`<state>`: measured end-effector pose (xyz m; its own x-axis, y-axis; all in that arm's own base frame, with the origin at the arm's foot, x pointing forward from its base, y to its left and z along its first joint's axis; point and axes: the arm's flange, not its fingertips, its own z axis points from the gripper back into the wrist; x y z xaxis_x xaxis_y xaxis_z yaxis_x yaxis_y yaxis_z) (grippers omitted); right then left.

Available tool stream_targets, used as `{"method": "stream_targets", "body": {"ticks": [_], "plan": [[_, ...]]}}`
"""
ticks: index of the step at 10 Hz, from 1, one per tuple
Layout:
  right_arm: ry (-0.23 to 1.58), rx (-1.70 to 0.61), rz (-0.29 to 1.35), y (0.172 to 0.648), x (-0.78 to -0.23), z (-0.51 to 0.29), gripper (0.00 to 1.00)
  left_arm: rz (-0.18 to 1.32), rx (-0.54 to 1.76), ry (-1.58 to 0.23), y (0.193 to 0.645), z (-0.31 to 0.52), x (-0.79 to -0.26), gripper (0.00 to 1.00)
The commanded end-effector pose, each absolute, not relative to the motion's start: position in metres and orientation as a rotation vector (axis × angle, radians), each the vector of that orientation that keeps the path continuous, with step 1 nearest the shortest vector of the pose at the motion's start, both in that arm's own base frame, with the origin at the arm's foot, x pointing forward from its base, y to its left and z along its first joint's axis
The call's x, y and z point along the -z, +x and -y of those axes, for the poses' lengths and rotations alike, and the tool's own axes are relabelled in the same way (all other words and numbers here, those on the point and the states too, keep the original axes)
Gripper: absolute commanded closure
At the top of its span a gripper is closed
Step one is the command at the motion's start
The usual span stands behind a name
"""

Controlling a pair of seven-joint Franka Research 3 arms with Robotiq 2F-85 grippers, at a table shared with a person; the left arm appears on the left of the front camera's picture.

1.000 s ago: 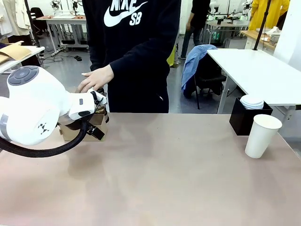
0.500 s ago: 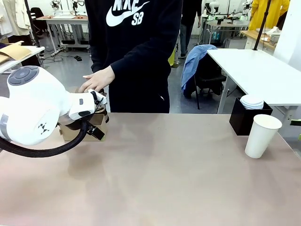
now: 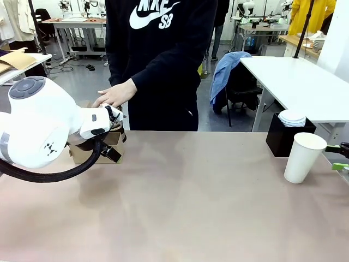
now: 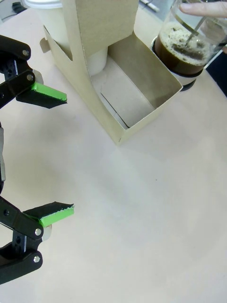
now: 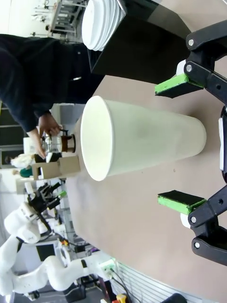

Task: Pour a drink into a cup and package it in a carrier.
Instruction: Pick up the 600 ml Paper Cup and place it in the middle top area of the table.

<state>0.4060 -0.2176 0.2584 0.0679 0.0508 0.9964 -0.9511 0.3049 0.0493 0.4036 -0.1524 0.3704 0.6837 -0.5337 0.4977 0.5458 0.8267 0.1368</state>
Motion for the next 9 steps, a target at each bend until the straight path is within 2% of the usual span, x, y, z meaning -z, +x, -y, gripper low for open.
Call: {"method": "stream_targets", "body": {"ticks": [1, 3, 9], "plan": [[0.923, -0.921, 1.234, 0.409, -0.273, 0.200, 0.00, 0.550, 0.604, -0.025, 0.404, 0.152, -0.370, 0.00], [0.965, -0.967, 1.253, 0.406, -0.258, 0.218, 0.00, 0.550, 0.604, -0.025, 0.404, 0.152, -0.370, 0.00], [0.941, -0.935, 1.329, 0.420, -0.245, 0.184, 0.00, 0.550, 0.604, -0.025, 0.404, 0.152, -0.370, 0.00]]}}
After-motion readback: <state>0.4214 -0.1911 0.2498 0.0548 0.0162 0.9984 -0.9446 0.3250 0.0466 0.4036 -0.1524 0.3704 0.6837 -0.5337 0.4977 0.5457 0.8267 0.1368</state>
